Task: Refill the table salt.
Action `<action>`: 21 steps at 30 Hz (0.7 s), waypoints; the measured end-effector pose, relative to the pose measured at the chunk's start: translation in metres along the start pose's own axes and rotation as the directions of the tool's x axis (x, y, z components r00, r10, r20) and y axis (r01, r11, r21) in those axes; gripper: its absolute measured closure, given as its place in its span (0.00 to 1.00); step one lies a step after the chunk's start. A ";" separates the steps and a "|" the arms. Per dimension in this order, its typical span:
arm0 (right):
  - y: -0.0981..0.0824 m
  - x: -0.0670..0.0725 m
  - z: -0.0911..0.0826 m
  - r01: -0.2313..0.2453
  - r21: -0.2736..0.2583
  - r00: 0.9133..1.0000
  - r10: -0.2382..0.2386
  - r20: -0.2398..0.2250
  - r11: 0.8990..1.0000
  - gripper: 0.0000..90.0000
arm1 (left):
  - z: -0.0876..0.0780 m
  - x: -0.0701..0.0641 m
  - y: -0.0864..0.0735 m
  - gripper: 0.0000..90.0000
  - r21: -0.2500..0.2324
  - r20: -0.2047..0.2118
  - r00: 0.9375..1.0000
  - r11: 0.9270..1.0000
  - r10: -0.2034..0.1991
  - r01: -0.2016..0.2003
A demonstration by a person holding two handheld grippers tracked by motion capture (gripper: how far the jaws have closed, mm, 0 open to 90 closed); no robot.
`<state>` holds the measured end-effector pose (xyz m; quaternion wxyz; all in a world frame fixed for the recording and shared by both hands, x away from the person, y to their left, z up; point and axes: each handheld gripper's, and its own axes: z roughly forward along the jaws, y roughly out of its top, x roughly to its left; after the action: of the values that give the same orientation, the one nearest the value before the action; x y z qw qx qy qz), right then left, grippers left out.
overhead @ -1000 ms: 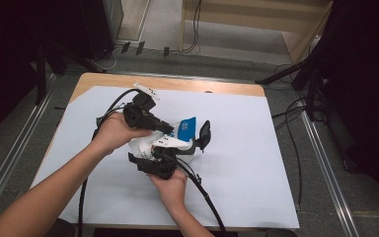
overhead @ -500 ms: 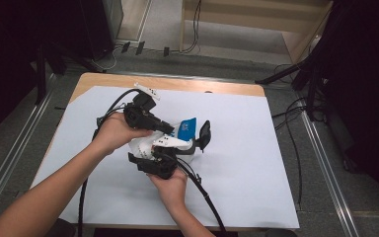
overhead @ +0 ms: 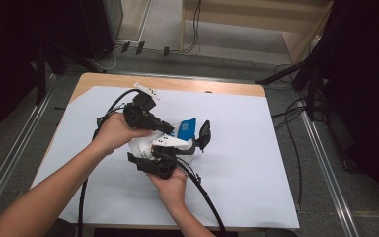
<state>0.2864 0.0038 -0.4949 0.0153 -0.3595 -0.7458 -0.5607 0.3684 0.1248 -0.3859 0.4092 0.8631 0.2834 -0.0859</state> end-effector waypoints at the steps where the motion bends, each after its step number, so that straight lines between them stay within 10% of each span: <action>1: 0.000 0.000 0.000 0.001 0.000 1.000 -0.001 0.000 1.000 0.57 | 0.000 0.000 0.000 0.98 0.001 0.002 1.000 1.000 0.001 -0.001; 21: 0.002 0.002 0.001 -0.008 -0.007 1.000 0.007 -0.016 1.000 0.56 | -0.003 0.000 0.000 0.98 -0.010 -0.002 1.000 1.000 0.001 -0.001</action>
<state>0.2864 0.0059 -0.4926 0.0219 -0.3579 -0.7423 -0.5660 0.3679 0.1273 -0.3839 0.4134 0.8612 0.2837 -0.0835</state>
